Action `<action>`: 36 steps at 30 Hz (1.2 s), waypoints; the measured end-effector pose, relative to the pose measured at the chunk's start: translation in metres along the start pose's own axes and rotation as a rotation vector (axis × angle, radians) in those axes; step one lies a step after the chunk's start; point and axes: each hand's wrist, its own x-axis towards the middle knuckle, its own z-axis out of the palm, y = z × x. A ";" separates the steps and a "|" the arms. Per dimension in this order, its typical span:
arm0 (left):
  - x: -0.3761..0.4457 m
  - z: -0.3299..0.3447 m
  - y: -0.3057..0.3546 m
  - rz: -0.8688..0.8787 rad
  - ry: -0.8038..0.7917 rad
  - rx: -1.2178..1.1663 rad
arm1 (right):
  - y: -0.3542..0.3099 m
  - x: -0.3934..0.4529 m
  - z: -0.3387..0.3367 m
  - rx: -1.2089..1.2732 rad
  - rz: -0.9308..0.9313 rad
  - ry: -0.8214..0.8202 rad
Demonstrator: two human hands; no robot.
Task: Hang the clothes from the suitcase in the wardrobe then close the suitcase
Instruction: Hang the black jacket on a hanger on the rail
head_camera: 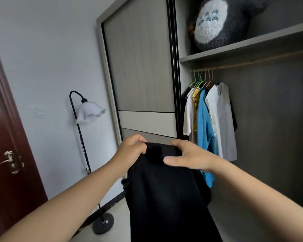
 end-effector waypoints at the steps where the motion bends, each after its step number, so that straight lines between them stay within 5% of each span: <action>1: 0.002 0.000 0.000 0.009 0.031 -0.020 | -0.003 0.000 0.000 -0.220 -0.004 -0.045; 4: 0.007 -0.002 0.003 0.045 0.018 -0.010 | -0.010 -0.001 -0.002 -0.551 -0.129 0.198; 10: 0.004 0.013 -0.002 0.203 -0.259 -0.120 | -0.030 -0.014 -0.032 -0.308 -0.065 0.477; 14: 0.020 0.035 -0.028 0.263 -0.290 0.014 | -0.030 -0.018 -0.049 -0.148 0.041 0.586; 19: 0.055 0.068 -0.029 0.236 -0.207 -0.230 | -0.021 -0.028 -0.084 0.091 0.181 0.686; 26: 0.050 0.158 -0.005 1.048 0.005 0.352 | 0.020 -0.051 -0.132 0.150 0.296 0.757; 36: 0.106 0.289 0.021 1.124 -0.011 0.619 | 0.089 -0.075 -0.233 0.063 0.242 0.702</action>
